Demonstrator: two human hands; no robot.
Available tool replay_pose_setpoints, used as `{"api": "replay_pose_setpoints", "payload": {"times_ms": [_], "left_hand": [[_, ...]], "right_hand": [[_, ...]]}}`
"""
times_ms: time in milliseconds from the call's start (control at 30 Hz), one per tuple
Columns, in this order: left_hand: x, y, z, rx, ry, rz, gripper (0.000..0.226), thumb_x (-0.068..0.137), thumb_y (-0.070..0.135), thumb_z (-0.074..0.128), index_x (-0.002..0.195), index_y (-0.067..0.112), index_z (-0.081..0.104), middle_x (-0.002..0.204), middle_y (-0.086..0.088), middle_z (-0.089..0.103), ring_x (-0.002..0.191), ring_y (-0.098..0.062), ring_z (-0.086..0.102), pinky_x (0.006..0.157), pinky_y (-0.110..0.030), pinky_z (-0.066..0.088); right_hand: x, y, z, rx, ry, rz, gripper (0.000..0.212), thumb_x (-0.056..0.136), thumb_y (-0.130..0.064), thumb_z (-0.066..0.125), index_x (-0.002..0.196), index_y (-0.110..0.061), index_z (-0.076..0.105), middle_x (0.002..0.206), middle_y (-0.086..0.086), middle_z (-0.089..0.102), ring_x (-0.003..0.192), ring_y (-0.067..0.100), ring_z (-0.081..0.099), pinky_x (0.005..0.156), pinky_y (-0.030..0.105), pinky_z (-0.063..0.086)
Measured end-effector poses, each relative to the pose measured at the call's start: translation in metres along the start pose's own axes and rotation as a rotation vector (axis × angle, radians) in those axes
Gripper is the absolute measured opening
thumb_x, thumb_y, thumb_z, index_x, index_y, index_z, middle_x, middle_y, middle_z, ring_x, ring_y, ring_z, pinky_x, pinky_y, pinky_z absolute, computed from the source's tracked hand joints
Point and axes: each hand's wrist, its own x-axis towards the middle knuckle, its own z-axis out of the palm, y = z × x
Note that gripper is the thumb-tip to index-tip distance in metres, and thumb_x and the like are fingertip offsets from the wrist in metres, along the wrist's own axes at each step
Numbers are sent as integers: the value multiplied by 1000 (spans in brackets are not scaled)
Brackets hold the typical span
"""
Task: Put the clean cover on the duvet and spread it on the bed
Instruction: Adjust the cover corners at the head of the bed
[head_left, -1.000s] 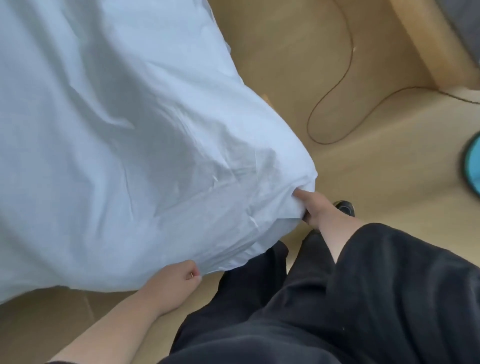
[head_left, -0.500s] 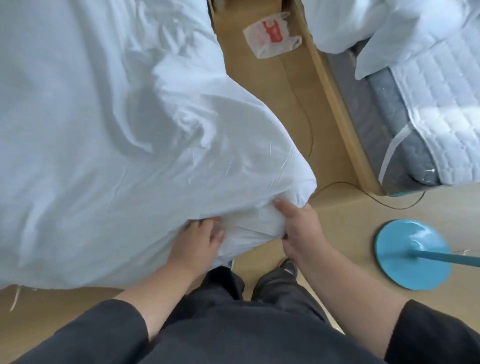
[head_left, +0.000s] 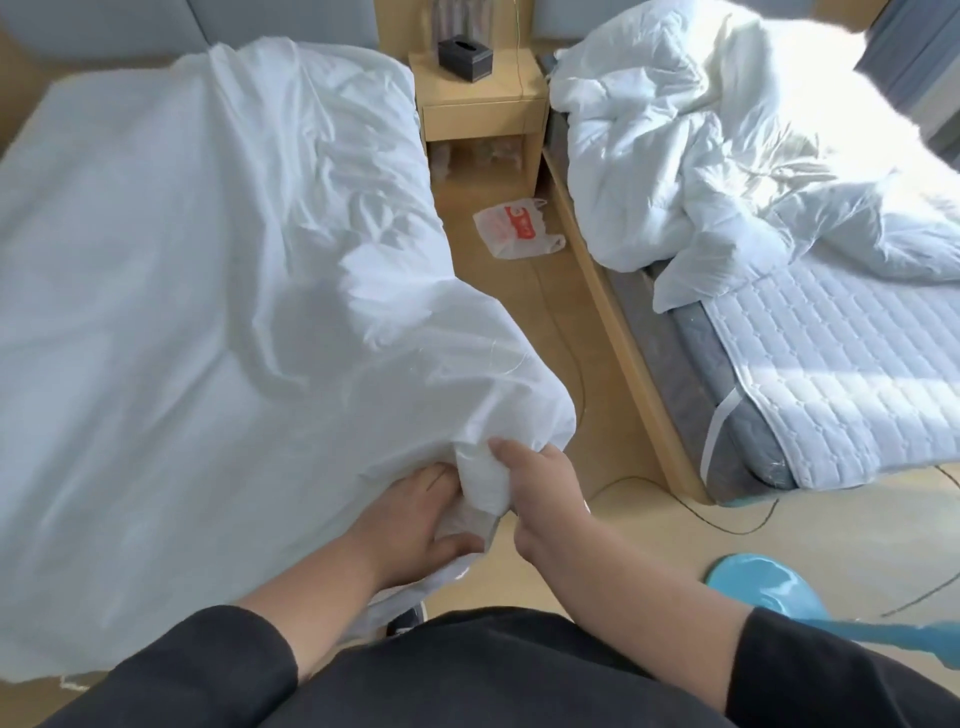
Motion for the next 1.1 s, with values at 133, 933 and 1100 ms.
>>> {"api": "replay_pose_setpoints", "payload": {"times_ms": [133, 933, 1100], "left_hand": [[2, -1, -21, -82, 207, 28, 51, 90, 60, 43, 119, 22, 61, 116, 10, 61, 108, -8, 55, 93, -23, 42], [30, -29, -124, -858, 401, -439, 34, 73, 36, 40, 78, 23, 71, 70, 13, 72, 74, -13, 66, 62, -27, 51], [18, -31, -127, -907, 226, -369, 38, 80, 36, 41, 85, 26, 77, 85, 1, 78, 87, -22, 74, 78, -44, 59]], "right_hand": [[-5, -6, 16, 21, -21, -44, 24, 85, -26, 72, 108, -22, 71, 94, -4, 79, 81, 11, 76, 61, 25, 58], [-5, -13, 60, -202, 204, -114, 51, 79, -72, 63, 94, -24, 76, 91, -6, 75, 95, 16, 68, 79, 26, 34], [-4, -44, 79, 97, 100, -177, 29, 95, -37, 66, 113, -13, 69, 100, 6, 79, 91, 25, 77, 75, 37, 61]]}}
